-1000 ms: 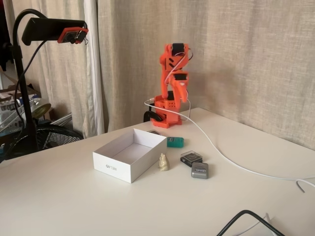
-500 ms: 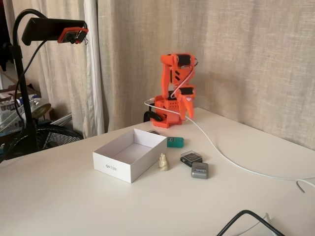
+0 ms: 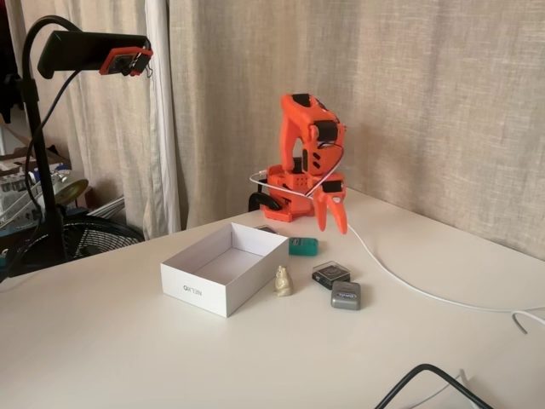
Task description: Grasp the green cube and put it in the bin.
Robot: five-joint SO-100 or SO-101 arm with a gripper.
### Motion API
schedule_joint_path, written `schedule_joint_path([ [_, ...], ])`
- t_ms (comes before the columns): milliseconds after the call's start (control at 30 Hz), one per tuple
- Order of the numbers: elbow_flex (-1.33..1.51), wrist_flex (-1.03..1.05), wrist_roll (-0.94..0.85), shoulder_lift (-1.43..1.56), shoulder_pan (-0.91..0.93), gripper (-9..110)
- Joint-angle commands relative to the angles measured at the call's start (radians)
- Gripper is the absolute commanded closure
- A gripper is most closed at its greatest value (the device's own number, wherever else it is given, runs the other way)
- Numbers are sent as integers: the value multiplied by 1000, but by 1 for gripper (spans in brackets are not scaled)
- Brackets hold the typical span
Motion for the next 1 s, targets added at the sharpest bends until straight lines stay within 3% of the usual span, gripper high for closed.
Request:
schedule_joint_path([
  [0,37,-8,0,67,-31,49],
  [533,29,-153,3,127,-43,45],
  [700,8,-219,0,98,38,46],
  [967,71,-161,-3,72,178,46],
])
